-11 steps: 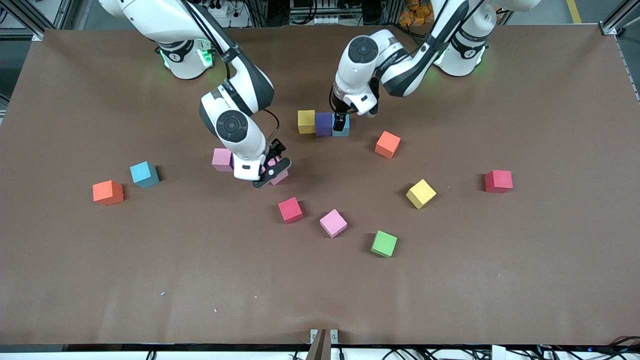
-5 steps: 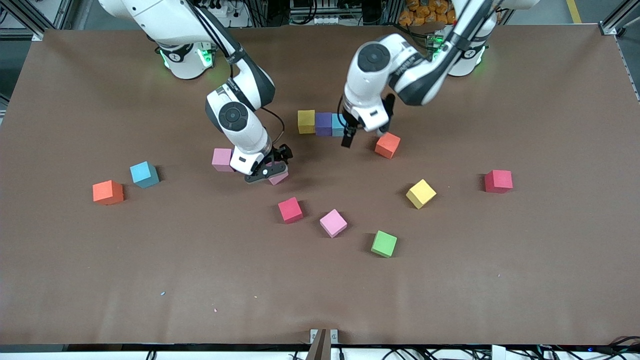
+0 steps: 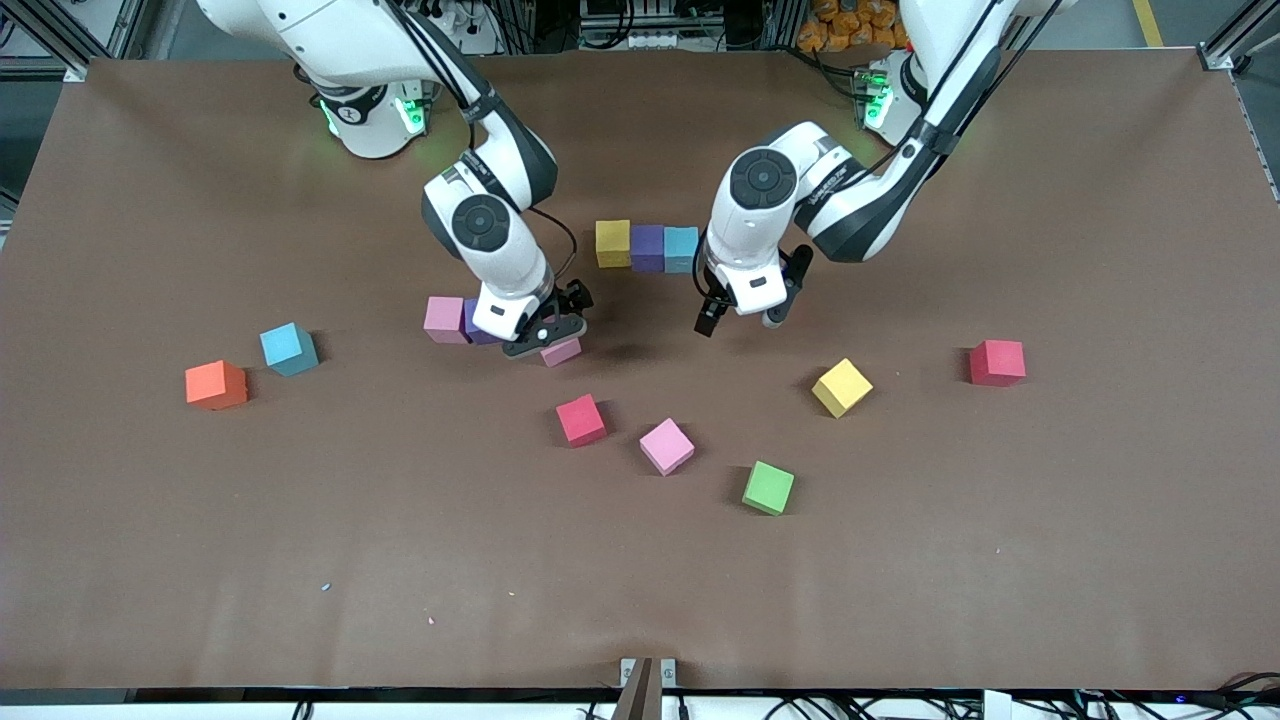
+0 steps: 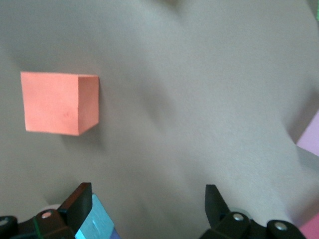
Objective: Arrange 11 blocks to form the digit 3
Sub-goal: 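Grasp the pink block with the right gripper while the left gripper reaches lavender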
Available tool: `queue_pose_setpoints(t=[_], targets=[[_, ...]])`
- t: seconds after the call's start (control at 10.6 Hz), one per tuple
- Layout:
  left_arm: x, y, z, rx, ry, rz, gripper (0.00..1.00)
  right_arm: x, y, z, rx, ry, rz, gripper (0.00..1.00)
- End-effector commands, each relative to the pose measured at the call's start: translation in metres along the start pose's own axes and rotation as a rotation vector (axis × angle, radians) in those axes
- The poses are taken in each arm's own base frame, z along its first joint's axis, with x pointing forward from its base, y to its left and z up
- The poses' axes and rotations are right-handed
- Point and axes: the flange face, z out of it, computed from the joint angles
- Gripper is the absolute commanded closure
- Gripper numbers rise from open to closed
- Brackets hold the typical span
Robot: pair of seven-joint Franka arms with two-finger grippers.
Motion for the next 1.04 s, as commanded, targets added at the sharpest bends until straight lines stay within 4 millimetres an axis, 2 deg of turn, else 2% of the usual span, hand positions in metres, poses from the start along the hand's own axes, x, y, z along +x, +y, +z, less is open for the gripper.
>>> queue_pose_setpoints(t=[0.0, 0.09, 0.19, 0.47, 0.57, 0.75, 0.85, 0.94], targets=[[0.022, 0.009, -0.009, 0.004, 0.018, 0.072, 0.0, 0.0, 0.005, 0.002, -0.042, 0.02, -0.04, 0.0], [0.035, 0.016, -0.014, -0.01, 0.031, 0.1, 0.0, 0.001, 0.005, 0.002, -0.043, 0.023, -0.046, 0.0], [0.05, 0.032, -0.021, -0.034, 0.03, 0.114, 0.0, 0.002, 0.004, 0.0, -0.046, 0.029, -0.052, 0.0], [0.067, 0.101, -0.036, -0.029, -0.01, 0.078, 0.0, 0.004, 0.003, 0.003, -0.062, 0.035, -0.082, 0.0], [0.072, 0.12, -0.035, -0.022, 0.003, 0.082, 0.0, 0.003, 0.001, 0.003, -0.071, 0.038, -0.099, 0.0], [0.083, 0.126, -0.024, -0.02, 0.06, 0.137, 0.0, 0.006, 0.002, 0.004, -0.072, 0.042, -0.101, 0.03], [0.079, 0.128, -0.022, -0.021, 0.058, 0.158, 0.0, 0.007, 0.001, 0.004, -0.072, 0.042, -0.103, 0.06], [0.069, 0.14, -0.033, -0.057, 0.051, 0.167, 0.0, 0.007, 0.001, 0.005, -0.071, 0.042, -0.103, 0.13]])
